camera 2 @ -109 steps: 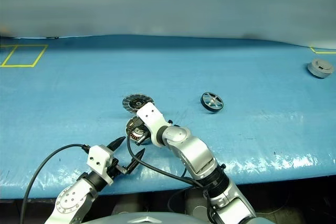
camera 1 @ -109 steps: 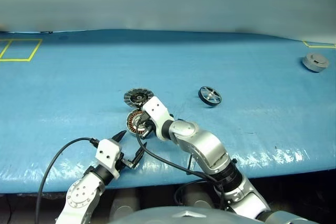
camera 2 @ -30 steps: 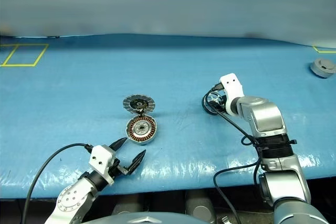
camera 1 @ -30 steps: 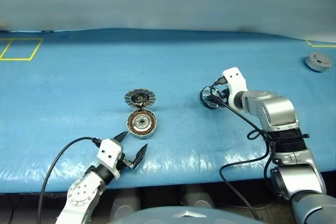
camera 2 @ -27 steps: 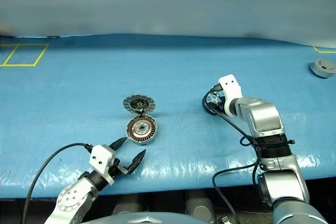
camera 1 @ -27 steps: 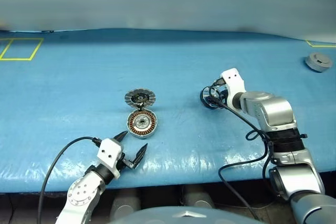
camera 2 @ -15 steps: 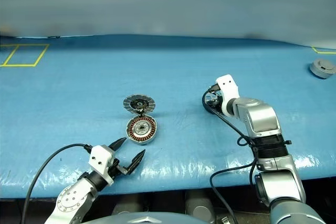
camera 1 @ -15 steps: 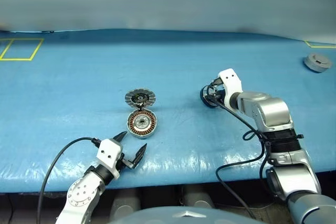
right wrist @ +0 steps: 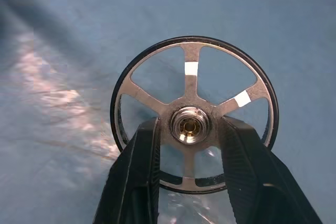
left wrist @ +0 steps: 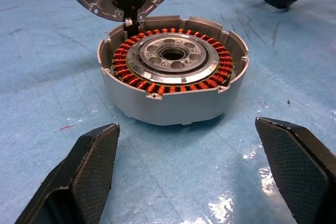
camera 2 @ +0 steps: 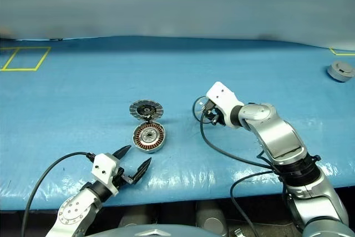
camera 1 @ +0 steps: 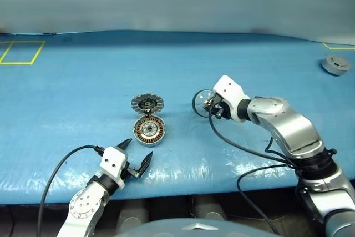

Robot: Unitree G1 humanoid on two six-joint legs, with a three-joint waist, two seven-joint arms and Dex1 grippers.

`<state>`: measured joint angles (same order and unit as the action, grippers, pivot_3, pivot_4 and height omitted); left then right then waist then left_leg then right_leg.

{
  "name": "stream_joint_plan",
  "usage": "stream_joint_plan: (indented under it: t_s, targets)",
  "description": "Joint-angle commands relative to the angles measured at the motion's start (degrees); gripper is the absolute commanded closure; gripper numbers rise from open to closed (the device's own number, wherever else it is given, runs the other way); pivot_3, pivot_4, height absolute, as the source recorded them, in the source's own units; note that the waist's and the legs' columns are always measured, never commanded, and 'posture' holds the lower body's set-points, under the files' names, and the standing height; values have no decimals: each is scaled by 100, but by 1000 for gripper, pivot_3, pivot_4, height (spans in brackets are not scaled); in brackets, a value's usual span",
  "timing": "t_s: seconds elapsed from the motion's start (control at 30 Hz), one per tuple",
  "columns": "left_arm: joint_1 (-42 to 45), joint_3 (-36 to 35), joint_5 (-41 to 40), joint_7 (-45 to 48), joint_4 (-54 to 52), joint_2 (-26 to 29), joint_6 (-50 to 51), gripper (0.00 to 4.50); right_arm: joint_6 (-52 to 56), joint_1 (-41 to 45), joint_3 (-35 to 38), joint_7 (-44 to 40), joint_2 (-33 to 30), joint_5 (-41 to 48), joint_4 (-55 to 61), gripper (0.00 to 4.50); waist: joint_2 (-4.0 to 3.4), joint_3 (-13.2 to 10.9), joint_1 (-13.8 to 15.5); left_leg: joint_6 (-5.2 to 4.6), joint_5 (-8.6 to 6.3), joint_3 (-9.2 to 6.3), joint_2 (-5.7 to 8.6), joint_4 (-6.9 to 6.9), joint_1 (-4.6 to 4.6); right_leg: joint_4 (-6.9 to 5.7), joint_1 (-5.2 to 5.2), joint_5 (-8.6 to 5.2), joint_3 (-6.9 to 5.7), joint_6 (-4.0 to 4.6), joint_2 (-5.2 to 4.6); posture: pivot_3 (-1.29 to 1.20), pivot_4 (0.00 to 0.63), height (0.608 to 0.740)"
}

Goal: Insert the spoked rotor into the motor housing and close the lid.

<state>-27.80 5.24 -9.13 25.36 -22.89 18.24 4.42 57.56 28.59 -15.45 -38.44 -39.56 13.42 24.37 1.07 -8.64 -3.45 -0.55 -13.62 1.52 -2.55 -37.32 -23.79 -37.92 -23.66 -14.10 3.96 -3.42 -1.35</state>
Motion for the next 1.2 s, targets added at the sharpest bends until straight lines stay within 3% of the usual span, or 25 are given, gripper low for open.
stream_joint_plan:
  t_s: [0.03,0.37,0.83,1.2]
  targets:
    - [-3,-23,-25,32,-130,25,-99,0,-124,211,-264,-802,-383,410,990,3218,-1,-1,18,0,0,-3,2,-1,-1,0,0,-1,0,2,-1,0,150,740]
    - [-26,-78,-48,47,-128,28,-101,0,-112,412,-433,-1171,-274,834,1568,3218,5,-1,105,0,0,-10,2,-18,-2,1,4,-14,-1,25,-6,0,150,740]
    - [80,-124,-1,50,-34,8,-238,0,1,948,-1737,127,1509,10,381,3218,6,0,127,0,0,-11,-1,-21,0,-7,4,-11,-6,29,-5,0,150,740]
    - [43,-131,10,9,-64,-6,-238,0,-207,944,-1947,66,1589,-275,-208,3218,6,0,129,0,0,-12,0,-20,-2,-8,3,-11,-8,29,-7,0,150,740]
